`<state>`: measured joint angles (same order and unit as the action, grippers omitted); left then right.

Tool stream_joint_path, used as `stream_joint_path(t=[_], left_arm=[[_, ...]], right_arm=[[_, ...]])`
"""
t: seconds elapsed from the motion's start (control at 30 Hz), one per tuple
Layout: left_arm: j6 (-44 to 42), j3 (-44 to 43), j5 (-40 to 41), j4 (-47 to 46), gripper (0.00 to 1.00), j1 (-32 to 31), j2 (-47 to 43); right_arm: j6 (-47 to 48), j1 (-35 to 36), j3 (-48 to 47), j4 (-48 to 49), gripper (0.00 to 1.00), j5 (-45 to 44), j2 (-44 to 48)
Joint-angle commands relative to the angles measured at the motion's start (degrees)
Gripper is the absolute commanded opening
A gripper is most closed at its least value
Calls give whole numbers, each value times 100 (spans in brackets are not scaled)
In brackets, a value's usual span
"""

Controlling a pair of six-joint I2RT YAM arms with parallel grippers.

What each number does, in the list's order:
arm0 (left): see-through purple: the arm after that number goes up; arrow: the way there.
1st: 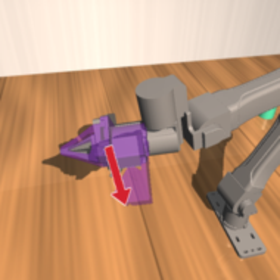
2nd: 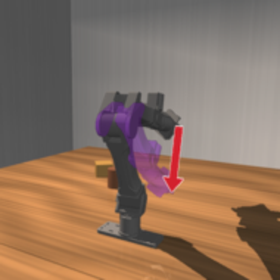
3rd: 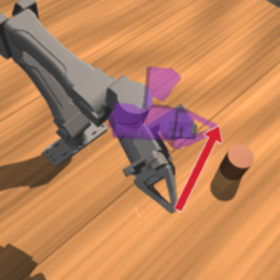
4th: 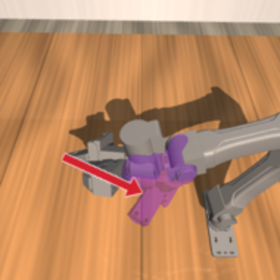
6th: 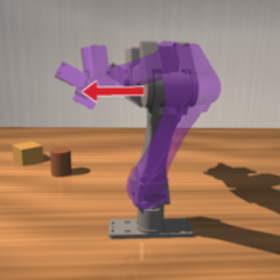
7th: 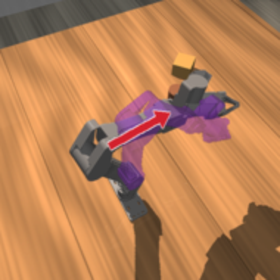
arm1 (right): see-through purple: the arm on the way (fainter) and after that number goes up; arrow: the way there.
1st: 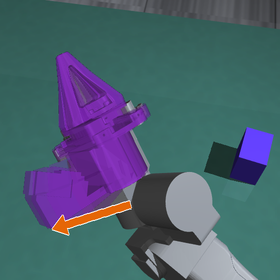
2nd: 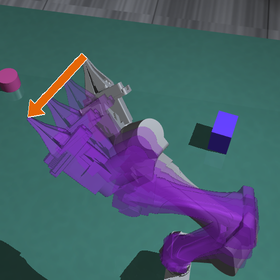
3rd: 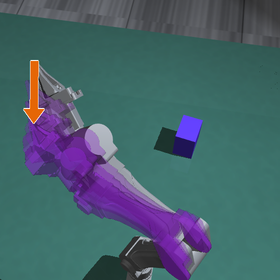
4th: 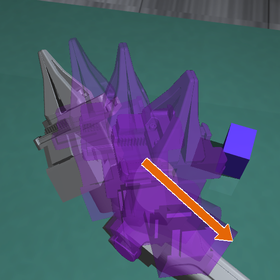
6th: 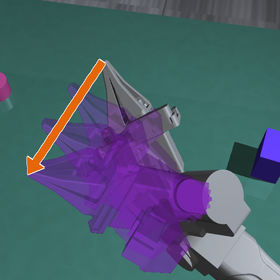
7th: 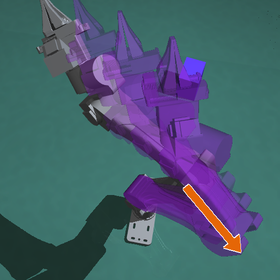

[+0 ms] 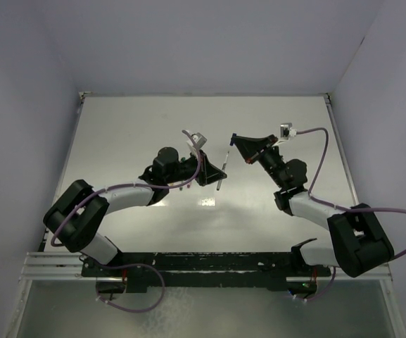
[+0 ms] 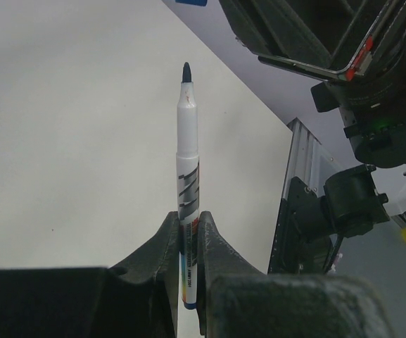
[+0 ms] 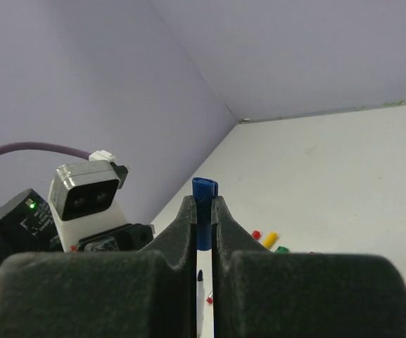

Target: Insert the pens into the pen caps

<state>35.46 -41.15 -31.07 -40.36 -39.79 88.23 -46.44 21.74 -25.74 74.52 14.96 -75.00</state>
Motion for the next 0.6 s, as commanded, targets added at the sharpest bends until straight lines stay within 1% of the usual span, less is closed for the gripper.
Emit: stream_joint_path(t=[0.0,0.57], left_arm=[[164,-271,-64,-490,0,-10,73],[181,-266,-63,-537,0,-10,27]], right_arm=[[-217,15,39,729,0,190,-24],[-215,15,97,957,0,322,-240]])
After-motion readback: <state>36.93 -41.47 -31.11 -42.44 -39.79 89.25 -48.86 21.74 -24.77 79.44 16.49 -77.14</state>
